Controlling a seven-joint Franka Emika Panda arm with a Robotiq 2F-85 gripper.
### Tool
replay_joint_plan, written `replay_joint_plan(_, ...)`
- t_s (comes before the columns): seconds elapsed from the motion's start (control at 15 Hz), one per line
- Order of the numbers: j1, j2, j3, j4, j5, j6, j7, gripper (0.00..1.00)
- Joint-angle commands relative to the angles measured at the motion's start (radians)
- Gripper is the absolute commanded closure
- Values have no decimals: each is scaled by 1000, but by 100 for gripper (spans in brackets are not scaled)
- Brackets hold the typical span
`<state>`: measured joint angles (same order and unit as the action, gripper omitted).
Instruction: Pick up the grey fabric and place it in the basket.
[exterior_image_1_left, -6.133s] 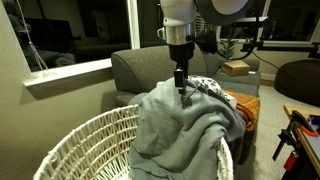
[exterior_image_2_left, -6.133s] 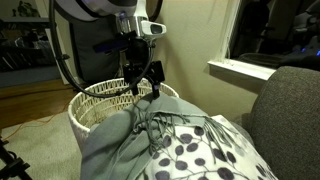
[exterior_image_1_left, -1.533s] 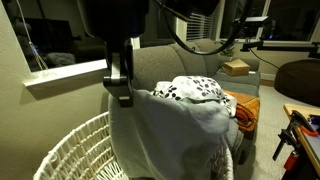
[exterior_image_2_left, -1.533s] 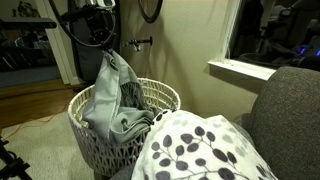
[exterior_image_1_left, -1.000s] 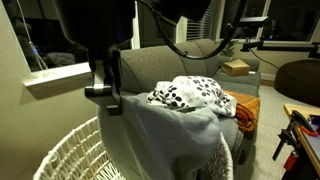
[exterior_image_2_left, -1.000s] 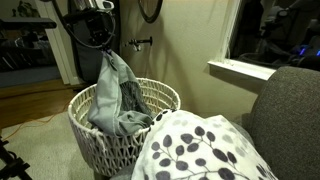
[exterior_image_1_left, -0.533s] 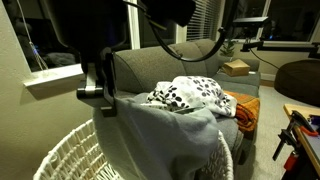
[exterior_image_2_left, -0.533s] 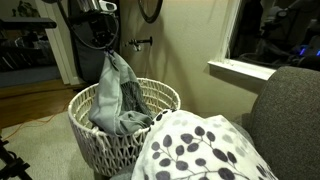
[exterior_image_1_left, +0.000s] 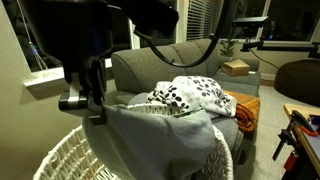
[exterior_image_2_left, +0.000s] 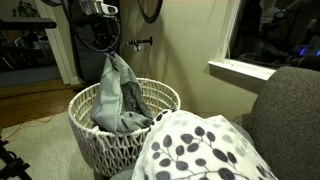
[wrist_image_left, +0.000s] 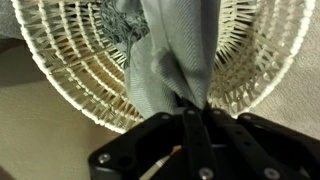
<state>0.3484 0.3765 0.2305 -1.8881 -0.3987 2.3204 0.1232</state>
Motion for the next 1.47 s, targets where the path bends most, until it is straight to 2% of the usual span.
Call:
replay_joint_plan(0.0,17,34,-6,58,29,-22,-31,98)
replay_joint_plan(1.2,6,198,-58,269,85,-2,-57,98)
replay_joint_plan(1.27,5,203,-64,273,86,-4,-54,70)
replay_joint_plan(1.4,0,199,-78,263,82,-1,-51,64)
